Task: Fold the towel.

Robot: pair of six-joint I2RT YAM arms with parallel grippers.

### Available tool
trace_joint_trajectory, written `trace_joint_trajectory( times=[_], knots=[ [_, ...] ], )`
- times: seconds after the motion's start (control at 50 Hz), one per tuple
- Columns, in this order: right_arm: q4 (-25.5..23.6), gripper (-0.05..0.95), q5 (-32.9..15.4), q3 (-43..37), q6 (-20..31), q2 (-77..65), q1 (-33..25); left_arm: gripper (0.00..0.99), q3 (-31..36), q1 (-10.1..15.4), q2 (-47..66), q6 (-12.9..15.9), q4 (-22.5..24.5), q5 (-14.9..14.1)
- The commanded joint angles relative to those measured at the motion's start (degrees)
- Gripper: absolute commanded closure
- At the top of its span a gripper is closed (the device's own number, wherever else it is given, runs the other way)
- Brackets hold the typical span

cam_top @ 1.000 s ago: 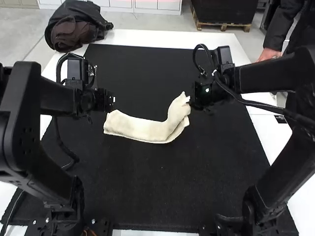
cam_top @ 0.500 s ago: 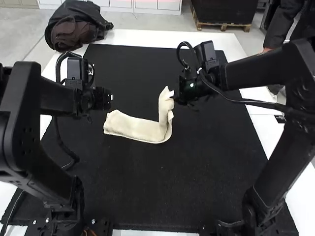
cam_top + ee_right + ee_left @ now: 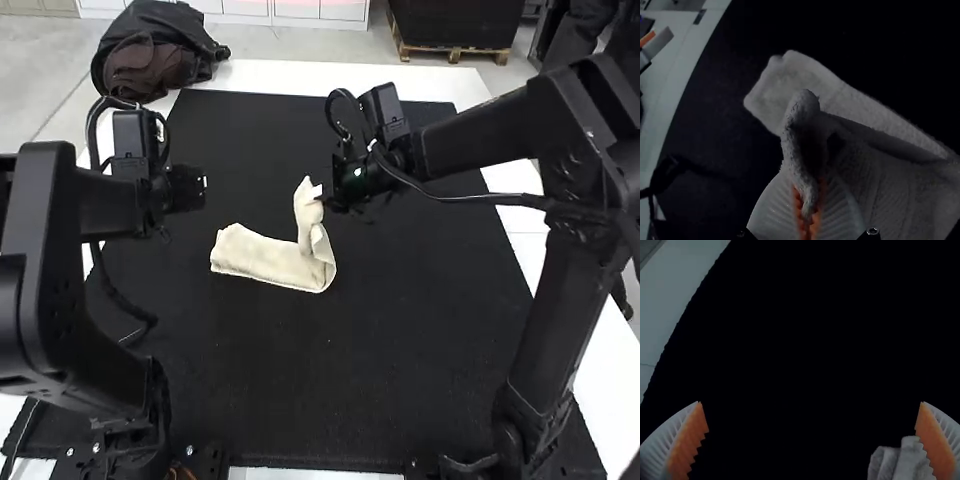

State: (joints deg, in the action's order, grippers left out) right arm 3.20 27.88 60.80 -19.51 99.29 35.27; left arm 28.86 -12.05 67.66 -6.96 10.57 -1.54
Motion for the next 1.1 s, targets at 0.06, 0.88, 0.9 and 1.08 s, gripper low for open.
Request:
trace_joint_trajectory(
  times=[0.06,0.88,0.9,1.08],
  knots=[
    [1.6,0.93,-0.6,4.9,-1.5,3.2,3.5,0.028,-1.3,-3.2,-0.9,0.0,0.9,-1.3],
    [1.8,0.93,-1.4,23.3,-1.6,19.2,10.5,0.028,-2.6,-6.3,-0.9,0.3,1.5,-4.1],
    [1.7,0.93,-1.4,23.8,-1.6,19.5,10.6,0.028,-2.6,-6.3,-0.9,0.3,1.6,-4.1],
    [1.6,0.92,-1.4,27.1,-1.7,22.8,11.4,0.028,-2.8,-6.3,-0.9,0.3,2.0,-4.1]
  ],
)
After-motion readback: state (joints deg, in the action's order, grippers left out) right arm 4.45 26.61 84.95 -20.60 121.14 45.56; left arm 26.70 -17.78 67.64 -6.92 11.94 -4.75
